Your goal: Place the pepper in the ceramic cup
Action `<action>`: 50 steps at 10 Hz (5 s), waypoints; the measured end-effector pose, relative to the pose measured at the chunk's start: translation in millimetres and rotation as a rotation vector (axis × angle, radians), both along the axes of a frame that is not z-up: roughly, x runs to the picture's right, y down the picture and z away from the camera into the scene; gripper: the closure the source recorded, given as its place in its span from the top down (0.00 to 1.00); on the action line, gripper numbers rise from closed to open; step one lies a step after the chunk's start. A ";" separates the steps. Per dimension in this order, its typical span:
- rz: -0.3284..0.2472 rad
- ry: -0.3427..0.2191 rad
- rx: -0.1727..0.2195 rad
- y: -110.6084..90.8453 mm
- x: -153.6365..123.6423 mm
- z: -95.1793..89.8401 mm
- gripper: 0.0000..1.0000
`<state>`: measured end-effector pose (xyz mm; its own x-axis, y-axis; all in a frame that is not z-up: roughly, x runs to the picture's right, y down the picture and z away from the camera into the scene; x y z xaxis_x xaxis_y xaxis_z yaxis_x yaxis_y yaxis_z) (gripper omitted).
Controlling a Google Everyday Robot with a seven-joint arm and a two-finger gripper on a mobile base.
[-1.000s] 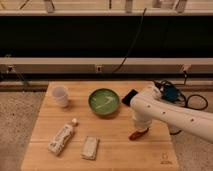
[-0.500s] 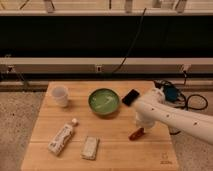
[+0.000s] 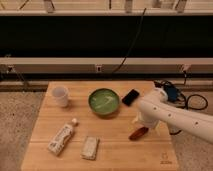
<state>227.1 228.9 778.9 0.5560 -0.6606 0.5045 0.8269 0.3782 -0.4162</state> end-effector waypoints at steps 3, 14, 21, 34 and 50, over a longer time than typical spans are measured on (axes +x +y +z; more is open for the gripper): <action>0.047 0.015 -0.047 8.3 10.3 8.5 0.80; 0.102 0.043 -0.164 29.1 11.2 19.4 0.02; 0.084 -0.010 -0.169 4.9 -12.3 10.2 0.00; -0.091 -0.204 -0.049 -137.8 -139.1 17.3 0.00; -0.256 -0.535 0.099 -214.9 -318.8 26.9 0.00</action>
<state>-91.7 14.0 805.8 0.0592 -0.7979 0.5998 0.9817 0.1554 0.1098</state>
